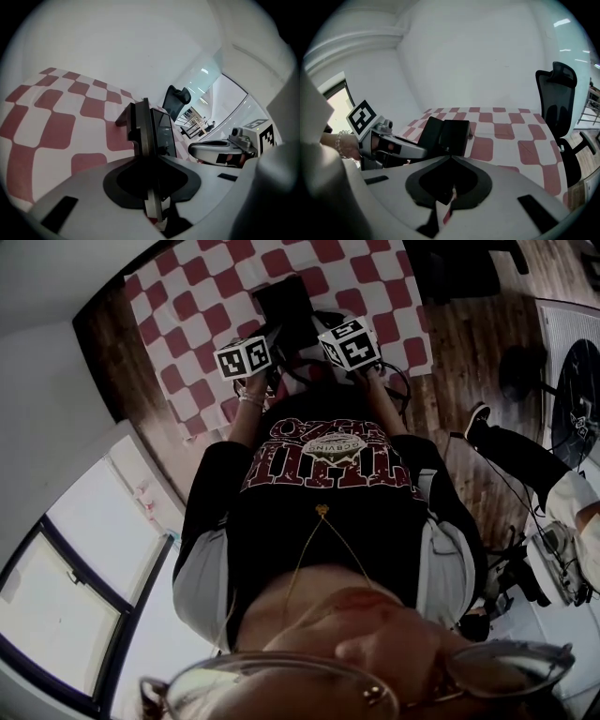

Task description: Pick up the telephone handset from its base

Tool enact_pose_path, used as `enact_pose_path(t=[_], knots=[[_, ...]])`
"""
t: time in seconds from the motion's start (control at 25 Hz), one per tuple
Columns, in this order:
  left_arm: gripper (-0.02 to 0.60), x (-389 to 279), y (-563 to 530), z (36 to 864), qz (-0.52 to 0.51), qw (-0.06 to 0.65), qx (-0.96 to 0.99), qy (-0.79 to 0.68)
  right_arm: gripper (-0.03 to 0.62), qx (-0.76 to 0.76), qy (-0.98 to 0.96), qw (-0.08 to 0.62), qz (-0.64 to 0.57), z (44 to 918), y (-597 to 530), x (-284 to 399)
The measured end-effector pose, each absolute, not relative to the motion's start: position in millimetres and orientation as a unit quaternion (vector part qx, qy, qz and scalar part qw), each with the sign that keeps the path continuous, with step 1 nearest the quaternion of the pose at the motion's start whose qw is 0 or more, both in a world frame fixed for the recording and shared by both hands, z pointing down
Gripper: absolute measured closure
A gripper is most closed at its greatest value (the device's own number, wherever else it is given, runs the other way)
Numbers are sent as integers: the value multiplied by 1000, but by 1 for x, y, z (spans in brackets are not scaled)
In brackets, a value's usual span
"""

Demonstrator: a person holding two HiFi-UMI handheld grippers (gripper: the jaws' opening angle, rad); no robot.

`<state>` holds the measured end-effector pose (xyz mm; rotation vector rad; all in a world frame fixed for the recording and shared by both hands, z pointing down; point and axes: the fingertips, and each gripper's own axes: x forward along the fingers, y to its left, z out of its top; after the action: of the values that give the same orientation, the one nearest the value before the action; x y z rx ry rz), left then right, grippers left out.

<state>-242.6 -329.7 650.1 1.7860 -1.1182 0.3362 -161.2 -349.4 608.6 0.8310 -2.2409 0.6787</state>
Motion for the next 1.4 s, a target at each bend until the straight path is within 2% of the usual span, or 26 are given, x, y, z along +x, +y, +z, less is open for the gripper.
enact_pose_path(t=[1.4], knots=[[503, -241, -316, 642, 113, 478, 744, -453, 577, 308, -860, 314, 260, 607, -344, -157]])
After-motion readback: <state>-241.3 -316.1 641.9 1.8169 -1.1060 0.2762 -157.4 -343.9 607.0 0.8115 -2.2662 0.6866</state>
